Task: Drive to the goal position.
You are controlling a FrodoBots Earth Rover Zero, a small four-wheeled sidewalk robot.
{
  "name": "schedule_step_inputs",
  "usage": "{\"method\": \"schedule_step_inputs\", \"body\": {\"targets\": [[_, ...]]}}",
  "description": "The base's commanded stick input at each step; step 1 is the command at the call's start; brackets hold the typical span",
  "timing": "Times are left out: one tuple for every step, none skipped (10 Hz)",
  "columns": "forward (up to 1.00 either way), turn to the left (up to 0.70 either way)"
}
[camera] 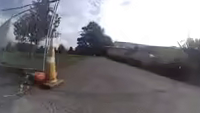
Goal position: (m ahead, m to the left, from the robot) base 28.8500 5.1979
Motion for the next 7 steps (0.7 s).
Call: {"method": "schedule_step_inputs", "body": {"targets": [[0.7,-0.14],[0.7,-0.19],[0.7,-0.23],[0.7,-0.25],[0.7,-0.25],[0.7,-0.02],[0.7,-0.01]]}}
